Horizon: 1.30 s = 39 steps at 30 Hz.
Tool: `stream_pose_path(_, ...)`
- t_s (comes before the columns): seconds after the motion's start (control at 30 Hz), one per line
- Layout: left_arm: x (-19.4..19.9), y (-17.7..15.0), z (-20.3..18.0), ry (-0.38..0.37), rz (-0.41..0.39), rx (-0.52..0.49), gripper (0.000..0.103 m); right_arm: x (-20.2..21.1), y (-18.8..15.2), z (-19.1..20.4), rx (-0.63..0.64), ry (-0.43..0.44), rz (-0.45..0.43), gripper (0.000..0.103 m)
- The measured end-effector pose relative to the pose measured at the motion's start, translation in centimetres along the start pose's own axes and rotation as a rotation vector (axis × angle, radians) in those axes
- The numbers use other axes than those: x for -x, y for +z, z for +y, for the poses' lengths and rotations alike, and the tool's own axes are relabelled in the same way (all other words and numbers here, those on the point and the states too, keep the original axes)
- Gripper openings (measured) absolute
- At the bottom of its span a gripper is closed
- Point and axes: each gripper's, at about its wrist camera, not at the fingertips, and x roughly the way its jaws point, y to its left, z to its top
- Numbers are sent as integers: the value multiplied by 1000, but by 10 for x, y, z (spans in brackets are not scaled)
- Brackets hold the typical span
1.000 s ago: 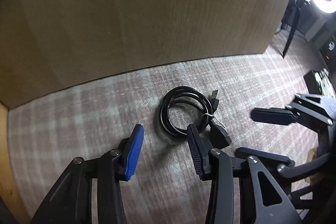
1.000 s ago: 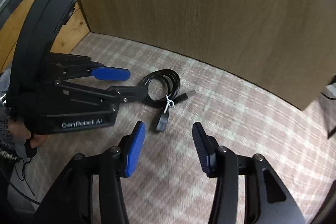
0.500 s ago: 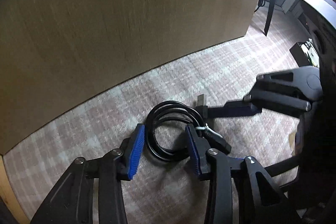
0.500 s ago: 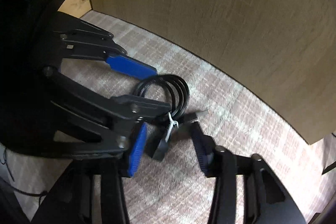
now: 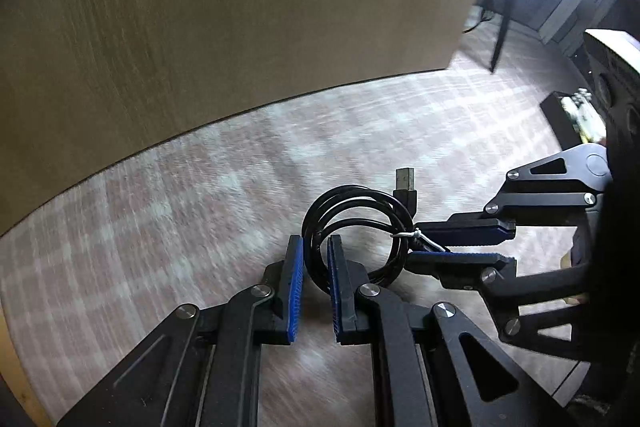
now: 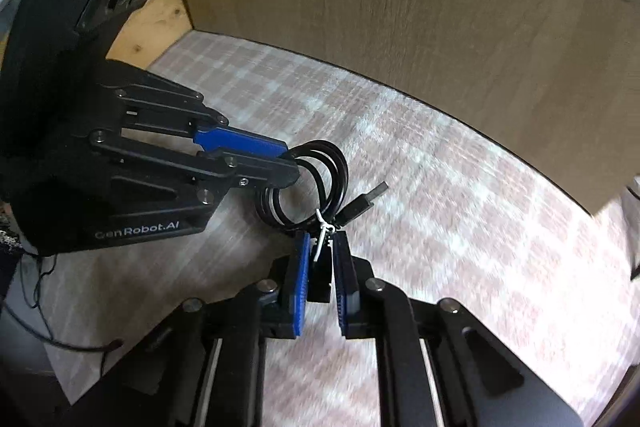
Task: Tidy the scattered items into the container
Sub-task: 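Grasp the black cable with both grippers side by side, then carry the black cable to the tray and open both grippers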
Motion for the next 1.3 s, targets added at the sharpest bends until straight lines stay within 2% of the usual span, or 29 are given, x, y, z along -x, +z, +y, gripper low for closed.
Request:
stream_pose_path(0.17,30,-4,-45,8,-40,-37,11,48,-26,-5,-25,4,-46,11)
stream_pose_path(0.3,55,-3,-96,-5,-76,-78,11,97,-58,-16,-57,-5,-101,11)
stream_pose_path(0.33,58,-2,-100,-10,-85,-90,11,113,-69,-22,-73,-4,-118,11)
stream_pose_path(0.47,59,10,-159,-28,-122,-137,11,163,-107,-38,-105,-24,-175,11)
stream_pose_path(0.57,61,18,-205,-70,-132,-153,11,194,-138,-54,-135,-41,-212,11)
stream_pose_path(0.77,54,36,-316,-125,-142,-232,11,264,-212,-116,-231,-98,-248,11)
stream_pose_path(0.93,45,50,-414,-225,-141,-325,11,329,-287,-170,-315,-178,-255,11)
stream_pose_path(1.1,26,60,-505,-279,-133,-416,11,371,-345,-218,-396,-260,-252,11)
stream_pose_path(1.2,15,65,-543,-314,-117,-438,11,389,-375,-244,-441,-289,-253,11)
stream_pose_path(1.3,9,67,-573,-317,-108,-455,11,396,-393,-264,-461,-306,-256,11)
